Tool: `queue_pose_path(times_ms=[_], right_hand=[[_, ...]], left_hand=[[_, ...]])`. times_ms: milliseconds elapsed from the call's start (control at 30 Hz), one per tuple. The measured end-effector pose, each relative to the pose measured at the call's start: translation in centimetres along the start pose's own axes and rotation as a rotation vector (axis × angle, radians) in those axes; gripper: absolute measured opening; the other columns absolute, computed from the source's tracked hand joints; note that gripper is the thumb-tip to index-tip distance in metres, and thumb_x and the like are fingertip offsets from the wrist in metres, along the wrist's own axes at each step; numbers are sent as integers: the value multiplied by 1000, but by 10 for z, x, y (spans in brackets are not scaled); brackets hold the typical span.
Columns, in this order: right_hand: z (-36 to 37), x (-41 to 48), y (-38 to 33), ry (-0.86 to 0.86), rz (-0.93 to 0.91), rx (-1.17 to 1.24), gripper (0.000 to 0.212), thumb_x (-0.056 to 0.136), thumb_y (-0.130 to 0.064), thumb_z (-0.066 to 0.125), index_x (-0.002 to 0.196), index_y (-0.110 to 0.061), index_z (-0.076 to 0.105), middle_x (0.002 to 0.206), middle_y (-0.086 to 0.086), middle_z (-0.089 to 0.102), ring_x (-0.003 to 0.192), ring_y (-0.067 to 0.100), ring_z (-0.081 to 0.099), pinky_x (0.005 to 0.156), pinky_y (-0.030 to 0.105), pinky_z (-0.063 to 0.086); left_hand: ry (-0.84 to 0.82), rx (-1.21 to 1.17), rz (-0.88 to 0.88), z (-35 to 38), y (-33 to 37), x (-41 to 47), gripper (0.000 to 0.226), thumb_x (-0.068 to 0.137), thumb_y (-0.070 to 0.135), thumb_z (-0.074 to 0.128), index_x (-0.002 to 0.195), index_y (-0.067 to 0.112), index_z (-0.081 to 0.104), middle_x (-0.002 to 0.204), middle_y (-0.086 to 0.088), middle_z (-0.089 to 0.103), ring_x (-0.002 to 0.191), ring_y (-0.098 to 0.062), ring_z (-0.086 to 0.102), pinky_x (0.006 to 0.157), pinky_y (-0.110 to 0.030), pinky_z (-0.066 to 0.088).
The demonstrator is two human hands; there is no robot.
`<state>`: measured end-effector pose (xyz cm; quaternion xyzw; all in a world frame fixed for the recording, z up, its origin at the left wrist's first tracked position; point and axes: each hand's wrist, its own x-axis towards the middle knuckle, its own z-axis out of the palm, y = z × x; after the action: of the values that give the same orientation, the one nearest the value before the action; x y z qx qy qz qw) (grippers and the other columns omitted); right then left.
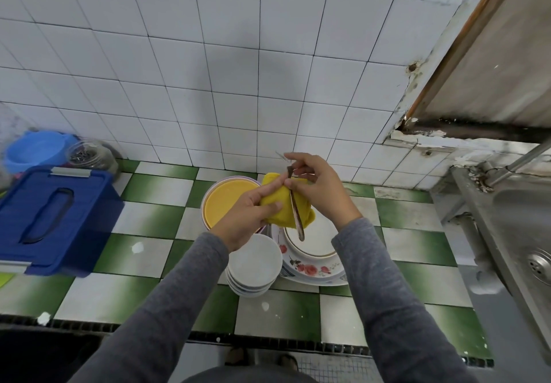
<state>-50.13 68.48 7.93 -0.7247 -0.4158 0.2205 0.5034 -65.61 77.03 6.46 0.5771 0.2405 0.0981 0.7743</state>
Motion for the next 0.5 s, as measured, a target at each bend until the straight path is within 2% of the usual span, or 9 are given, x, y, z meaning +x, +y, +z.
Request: queue_pose_path(times_ms=[133,233,333,433,500], right_hand=[[0,0,5,-10,60,71,51,87,-10,76,121,-45,61,120,1,58,108,12,60,99,29,51],[2,1,9,-29,100,211,49,85,-5,76,120,-39,65,120,5,65,111,16,64,99,35,54],[1,2,9,-27,135,361,44,82,5,76,115,-23,68,116,0,71,105,14,64,94,29,54],[0,4,8,38,147,460,42,79,10,75,108,-21,71,109,-1,71,96,9,65,84,21,52],[-1,6,7,107,147,534,41,78,12,74,108,-17,70,106,0,72,93,8,66,82,21,54]], left_hand=[[-11,-30,7,0,1,0,52,98,1,53,129,43,56,129,8,60,118,-21,58,97,-36,54],[-13,-43,3,-1,1,0,50,98,1,53,124,44,59,129,5,60,119,-23,59,98,-37,53],[-24,-53,-9,-2,1,0,49,98,3,55,124,44,59,136,1,55,121,-27,56,98,-38,53],[-30,-68,-16,-3,1,0,48,98,4,54,127,42,56,133,5,54,118,-24,56,91,-32,56],[-52,-73,-23,-6,0,1,48,97,5,55,130,40,55,136,5,51,120,-25,55,90,-33,56]])
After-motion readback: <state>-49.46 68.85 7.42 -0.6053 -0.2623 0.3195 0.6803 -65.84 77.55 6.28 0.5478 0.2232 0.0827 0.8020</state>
